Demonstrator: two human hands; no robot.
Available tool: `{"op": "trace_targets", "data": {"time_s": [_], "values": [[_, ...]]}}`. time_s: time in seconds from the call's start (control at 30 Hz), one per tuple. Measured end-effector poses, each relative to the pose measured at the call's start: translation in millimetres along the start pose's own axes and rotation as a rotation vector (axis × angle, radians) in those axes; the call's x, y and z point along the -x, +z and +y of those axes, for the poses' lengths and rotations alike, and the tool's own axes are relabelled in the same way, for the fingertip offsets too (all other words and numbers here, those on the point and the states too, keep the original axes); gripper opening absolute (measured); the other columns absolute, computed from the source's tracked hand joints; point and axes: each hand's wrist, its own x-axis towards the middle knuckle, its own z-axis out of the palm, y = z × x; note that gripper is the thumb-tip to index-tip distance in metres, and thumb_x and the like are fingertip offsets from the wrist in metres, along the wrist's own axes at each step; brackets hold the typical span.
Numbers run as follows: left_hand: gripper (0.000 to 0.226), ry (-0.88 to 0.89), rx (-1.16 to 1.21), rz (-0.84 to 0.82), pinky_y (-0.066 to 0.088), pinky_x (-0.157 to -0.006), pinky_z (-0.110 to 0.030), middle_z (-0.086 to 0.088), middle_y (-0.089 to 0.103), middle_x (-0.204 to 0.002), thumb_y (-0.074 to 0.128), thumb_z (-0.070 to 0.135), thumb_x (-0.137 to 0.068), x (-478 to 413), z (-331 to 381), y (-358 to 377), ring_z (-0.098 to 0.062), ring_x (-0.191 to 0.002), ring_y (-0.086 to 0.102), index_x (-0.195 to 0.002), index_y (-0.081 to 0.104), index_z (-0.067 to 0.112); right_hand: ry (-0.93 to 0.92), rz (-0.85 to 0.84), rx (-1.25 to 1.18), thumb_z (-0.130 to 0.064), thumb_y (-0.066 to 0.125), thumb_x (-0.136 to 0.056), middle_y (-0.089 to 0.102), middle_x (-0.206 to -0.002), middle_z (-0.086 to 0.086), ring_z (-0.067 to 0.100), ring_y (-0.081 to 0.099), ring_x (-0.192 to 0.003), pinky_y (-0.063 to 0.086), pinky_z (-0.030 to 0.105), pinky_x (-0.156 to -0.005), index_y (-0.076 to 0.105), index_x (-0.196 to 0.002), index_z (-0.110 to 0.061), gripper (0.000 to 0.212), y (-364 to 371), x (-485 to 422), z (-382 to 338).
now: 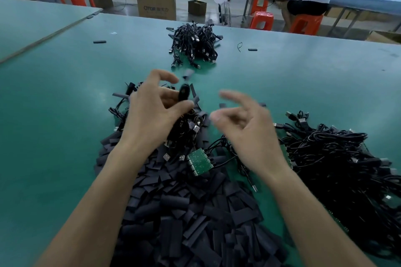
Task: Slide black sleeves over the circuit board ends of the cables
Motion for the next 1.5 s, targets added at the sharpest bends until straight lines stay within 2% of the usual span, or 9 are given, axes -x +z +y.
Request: {"op": "trace_targets", "data": {"time_s": [0.1, 0.2, 0.5, 0.73, 0.9, 1.0, 1.17, 1.33, 1.5], "values": [[0.038, 0.042, -0.188, 0.215, 0.047, -0.069, -0.005, 0.015, 0.068, -0.077, 0.083, 0.021, -0.081, 0.4, -8.3, 4.1, 0.002, -0.074, 0.067, -0.094, 0.050, 0.036, 0.012, -0.491, 0.366, -0.039, 0.084, -0.076, 0.064, -0.125, -0.015, -0.003, 0.053, -0.118, 0.041, 0.024, -0.104, 0.059, -0.130, -0.039, 0.059, 0.3, 4.0, 2.4], [0.025, 0.083, -0.506, 0.165, 0.043, -0.089, -0.020, 0.003, 0.064, -0.105, 0.077, 0.023, -0.088, 4.6, -21.3, 12.0, -0.016, -0.100, 0.060, -0.107, 0.062, 0.020, -0.027, -0.673, 0.690, -0.035, 0.080, -0.077, 0.050, -0.135, -0.009, 0.013, 0.037, -0.127, 0.030, 0.035, -0.110, 0.052, -0.137, -0.039, 0.067, 10.7, 8.9, 10.6], [0.046, -0.081, -0.733, -0.018, 0.041, -0.100, -0.045, -0.002, 0.056, -0.125, 0.053, 0.056, -0.096, 3.0, -19.4, 10.5, -0.028, -0.119, 0.047, -0.127, 0.068, 0.025, -0.168, -0.495, 0.681, -0.018, 0.052, -0.090, 0.068, -0.120, -0.008, 0.015, 0.057, -0.114, 0.042, 0.040, -0.101, 0.069, -0.120, -0.028, 0.036, 10.7, 7.4, 9.7], [0.073, -0.051, -0.834, -0.275, 0.028, -0.108, -0.044, 0.002, 0.046, -0.146, 0.060, 0.040, -0.087, 3.0, -21.4, 10.8, -0.025, -0.130, 0.037, -0.154, 0.035, 0.025, -0.077, -0.237, 0.281, -0.014, 0.065, -0.090, 0.063, -0.089, -0.012, 0.001, 0.059, -0.084, 0.042, 0.012, -0.070, 0.055, -0.124, -0.035, 0.040, -8.9, -4.4, 11.6], [0.046, 0.166, -0.710, 0.042, 0.040, -0.100, -0.043, -0.002, 0.062, -0.129, 0.061, 0.013, -0.090, 9.7, -21.5, 18.0, -0.027, -0.117, 0.053, -0.135, 0.061, 0.022, -0.072, -0.298, 0.177, -0.023, 0.075, -0.088, 0.062, -0.097, -0.018, 0.001, 0.058, -0.077, 0.043, 0.013, -0.071, 0.053, -0.131, -0.042, 0.052, -11.9, -1.1, 14.1], [0.016, 0.215, -0.500, 0.128, 0.051, -0.087, -0.040, 0.004, 0.070, -0.102, 0.064, 0.023, -0.094, 10.0, -13.1, 18.9, -0.020, -0.094, 0.062, -0.108, 0.074, 0.023, -0.067, -0.229, 0.094, -0.021, 0.074, -0.089, 0.062, -0.083, -0.018, 0.000, 0.055, -0.070, 0.044, 0.015, -0.070, 0.065, -0.109, -0.031, 0.024, -10.3, -1.5, 16.4], [0.018, 0.115, 0.076, -0.143, 0.043, -0.059, -0.011, 0.008, 0.073, -0.077, 0.068, 0.042, -0.090, 12.6, 10.6, 19.2, -0.003, -0.065, 0.063, -0.087, 0.073, 0.026, -0.028, -0.167, -0.177, -0.012, 0.070, -0.092, 0.067, -0.080, 0.004, 0.015, 0.058, -0.075, 0.053, 0.041, -0.076, 0.066, -0.091, -0.021, 0.010, -10.7, -4.8, 14.7], [0.032, 0.046, 0.261, -0.335, 0.036, -0.048, -0.010, 0.006, 0.062, -0.067, 0.081, 0.036, -0.076, 16.9, 10.5, 26.2, -0.001, -0.052, 0.047, -0.085, 0.067, 0.008, -0.039, -0.151, -0.343, -0.006, 0.062, -0.095, 0.066, -0.075, -0.018, -0.004, 0.057, -0.069, 0.046, 0.011, -0.066, 0.062, -0.090, -0.022, 0.017, -12.1, -7.6, 18.5], [0.021, -0.011, 0.344, -0.374, 0.043, -0.056, -0.014, 0.006, 0.064, -0.068, 0.081, 0.036, -0.070, 16.0, 6.3, 28.4, -0.005, -0.061, 0.053, -0.078, 0.071, 0.019, 0.045, -0.207, -0.395, -0.011, 0.059, -0.097, 0.072, -0.084, -0.012, -0.002, 0.064, -0.078, 0.049, 0.012, -0.072, 0.067, -0.093, -0.019, 0.012, -14.4, -6.4, 22.6]]}}
